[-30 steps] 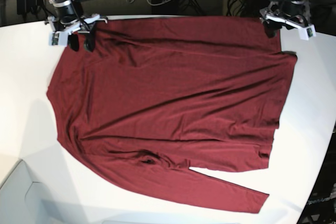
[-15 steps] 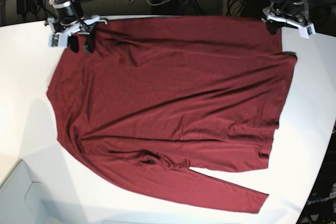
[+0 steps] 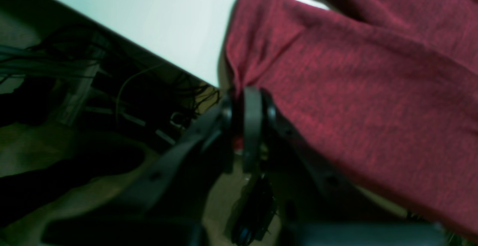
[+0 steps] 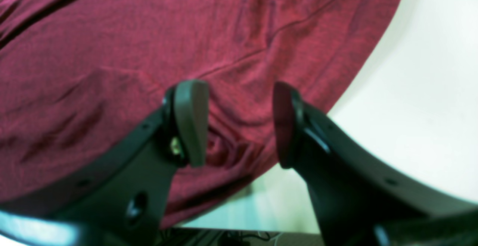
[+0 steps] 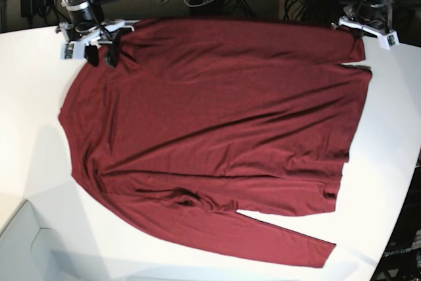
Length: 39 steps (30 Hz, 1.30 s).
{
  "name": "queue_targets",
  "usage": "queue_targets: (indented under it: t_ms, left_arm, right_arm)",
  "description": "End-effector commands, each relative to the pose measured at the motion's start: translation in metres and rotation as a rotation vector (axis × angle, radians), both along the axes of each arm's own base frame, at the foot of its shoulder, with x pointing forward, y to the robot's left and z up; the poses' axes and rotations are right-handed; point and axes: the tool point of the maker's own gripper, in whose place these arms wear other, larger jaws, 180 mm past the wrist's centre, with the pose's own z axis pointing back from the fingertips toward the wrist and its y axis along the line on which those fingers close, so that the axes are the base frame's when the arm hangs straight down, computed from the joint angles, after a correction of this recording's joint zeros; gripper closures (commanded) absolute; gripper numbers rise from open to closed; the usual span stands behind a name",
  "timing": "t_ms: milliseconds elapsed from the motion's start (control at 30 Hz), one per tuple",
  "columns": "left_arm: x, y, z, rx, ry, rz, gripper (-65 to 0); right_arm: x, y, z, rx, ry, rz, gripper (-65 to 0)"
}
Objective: Layout the t-shirt on the table in an organized manner, then fold the t-shirt properly
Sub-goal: 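Hold the corners with both grippers and tug them apart to flatten, then lift the held shirt edge with both grippers and pull it taut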
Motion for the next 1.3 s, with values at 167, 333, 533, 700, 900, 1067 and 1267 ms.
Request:
queue_targets:
  t_ms: [167, 333, 533, 700, 900, 1067, 1267]
  left_arm:
    - [0.035, -0.023, 0.031, -0.039, -0.14, -0.068, -0.5]
    - [0.041, -0.03, 0.055, -0.026, -0.195, -0.1, -0.5]
    - [0.054, -0.037, 0.08, -0.009, -0.262, -0.129, -0.5]
    - [0.055, -0.037, 0.083, -0.006, -0.271, -0.132, -0.5]
    - [0.056, -0.037, 0.085, -0.005, -0.275, -0.131, -0.4]
    - [0.061, -0.039, 0.096, 0.003, -0.305, -0.143, -0.4]
    - [0.063, -0.04, 0.098, 0.006, -0.314, -0.147, -0.4]
  right_arm:
    - [0.0, 0.002, 0.008, 0.003, -0.031, 0.013, -28.7]
    - [-0.015, 0.016, 0.0, 0.026, 0.009, 0.04, -28.8]
    - [-0.02, 0.035, -0.004, 0.057, 0.026, 0.076, -28.8]
    - [-0.032, 0.046, -0.009, 0.078, 0.058, 0.1, -28.8]
    - [-0.04, 0.048, -0.012, 0.08, 0.076, 0.103, -28.8]
    - [-0.045, 0.05, -0.019, 0.073, 0.1, 0.127, -28.8]
    - [-0.052, 0.047, -0.029, 0.069, 0.132, 0.122, -28.8]
